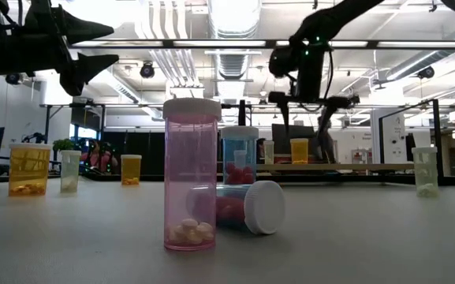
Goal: Pick and place medicine bottles onto shelf by color
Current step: Put the top pink medicine bottle on the shelf
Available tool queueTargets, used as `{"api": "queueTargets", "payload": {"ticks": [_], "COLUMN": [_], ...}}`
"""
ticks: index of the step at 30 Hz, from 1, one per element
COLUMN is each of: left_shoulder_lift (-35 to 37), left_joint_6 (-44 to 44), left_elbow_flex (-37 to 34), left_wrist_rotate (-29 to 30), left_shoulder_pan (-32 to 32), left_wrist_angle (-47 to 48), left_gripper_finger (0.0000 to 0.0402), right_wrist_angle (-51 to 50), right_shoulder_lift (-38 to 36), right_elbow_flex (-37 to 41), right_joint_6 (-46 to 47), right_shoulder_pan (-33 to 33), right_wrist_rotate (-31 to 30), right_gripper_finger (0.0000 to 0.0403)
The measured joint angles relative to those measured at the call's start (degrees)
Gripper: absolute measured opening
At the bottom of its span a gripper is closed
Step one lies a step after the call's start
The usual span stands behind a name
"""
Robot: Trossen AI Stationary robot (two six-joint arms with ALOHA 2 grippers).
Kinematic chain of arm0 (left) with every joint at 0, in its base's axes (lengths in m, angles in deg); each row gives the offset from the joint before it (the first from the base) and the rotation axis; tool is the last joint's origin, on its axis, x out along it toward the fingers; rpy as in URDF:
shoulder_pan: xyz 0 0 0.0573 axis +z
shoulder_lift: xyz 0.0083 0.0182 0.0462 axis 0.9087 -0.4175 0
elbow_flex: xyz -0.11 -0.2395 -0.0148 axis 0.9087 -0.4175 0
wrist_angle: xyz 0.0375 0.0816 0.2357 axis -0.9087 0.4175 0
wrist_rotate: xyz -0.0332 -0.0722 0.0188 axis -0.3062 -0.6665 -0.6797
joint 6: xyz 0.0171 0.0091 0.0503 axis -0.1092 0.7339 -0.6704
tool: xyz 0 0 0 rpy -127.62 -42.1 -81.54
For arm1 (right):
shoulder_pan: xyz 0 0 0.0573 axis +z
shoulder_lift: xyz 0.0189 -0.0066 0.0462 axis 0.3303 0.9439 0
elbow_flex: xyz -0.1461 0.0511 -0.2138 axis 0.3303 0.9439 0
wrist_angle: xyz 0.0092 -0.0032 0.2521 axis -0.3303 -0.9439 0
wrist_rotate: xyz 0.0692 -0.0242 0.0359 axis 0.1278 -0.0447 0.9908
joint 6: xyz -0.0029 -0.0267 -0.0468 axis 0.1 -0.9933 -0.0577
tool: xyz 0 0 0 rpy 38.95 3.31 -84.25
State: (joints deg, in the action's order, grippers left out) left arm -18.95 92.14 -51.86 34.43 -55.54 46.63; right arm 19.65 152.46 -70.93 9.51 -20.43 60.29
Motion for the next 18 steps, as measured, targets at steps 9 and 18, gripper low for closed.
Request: {"api": "queueTargets", "payload": {"ticks": [9,18], "left_shoulder_lift": [0.0,0.0], "left_joint_6": [0.0,0.0], "left_elbow_flex": [0.0,0.0], "left_wrist_rotate": [0.0,0.0], "left_shoulder_pan": [0.0,0.0], "left_wrist_angle": [0.0,0.0], "left_gripper_finger": [0.0302,0.0302], "right_wrist_angle": [-6.4,-7.7], "right_shoulder_lift": [-6.9,-10.9], "right_elbow_flex": [0.2,3.3], "right_joint_6": [-0.3,0.0], "right_shoulder_pan": [3.1,11.4], "right_wrist_rotate": [0.0,-0.1], "right_gripper_finger": [0.0364,0.0364]}}
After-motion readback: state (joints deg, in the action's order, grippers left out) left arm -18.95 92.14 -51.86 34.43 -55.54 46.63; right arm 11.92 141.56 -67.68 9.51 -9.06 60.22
